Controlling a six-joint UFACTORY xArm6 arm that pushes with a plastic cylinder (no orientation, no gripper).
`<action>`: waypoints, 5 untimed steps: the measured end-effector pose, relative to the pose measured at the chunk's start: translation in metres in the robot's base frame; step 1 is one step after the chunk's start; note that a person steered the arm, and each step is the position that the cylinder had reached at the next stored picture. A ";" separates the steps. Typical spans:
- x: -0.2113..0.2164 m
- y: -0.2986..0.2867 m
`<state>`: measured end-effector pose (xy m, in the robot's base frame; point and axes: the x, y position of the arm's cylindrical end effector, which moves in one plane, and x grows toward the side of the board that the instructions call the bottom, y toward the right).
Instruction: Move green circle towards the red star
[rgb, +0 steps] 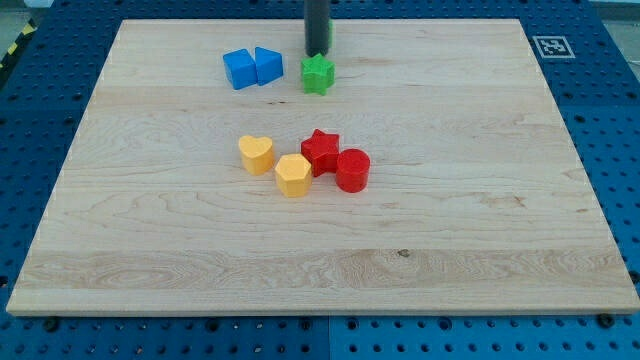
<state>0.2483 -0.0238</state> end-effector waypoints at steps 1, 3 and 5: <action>-0.033 -0.032; -0.056 -0.036; 0.006 0.068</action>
<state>0.2541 0.0446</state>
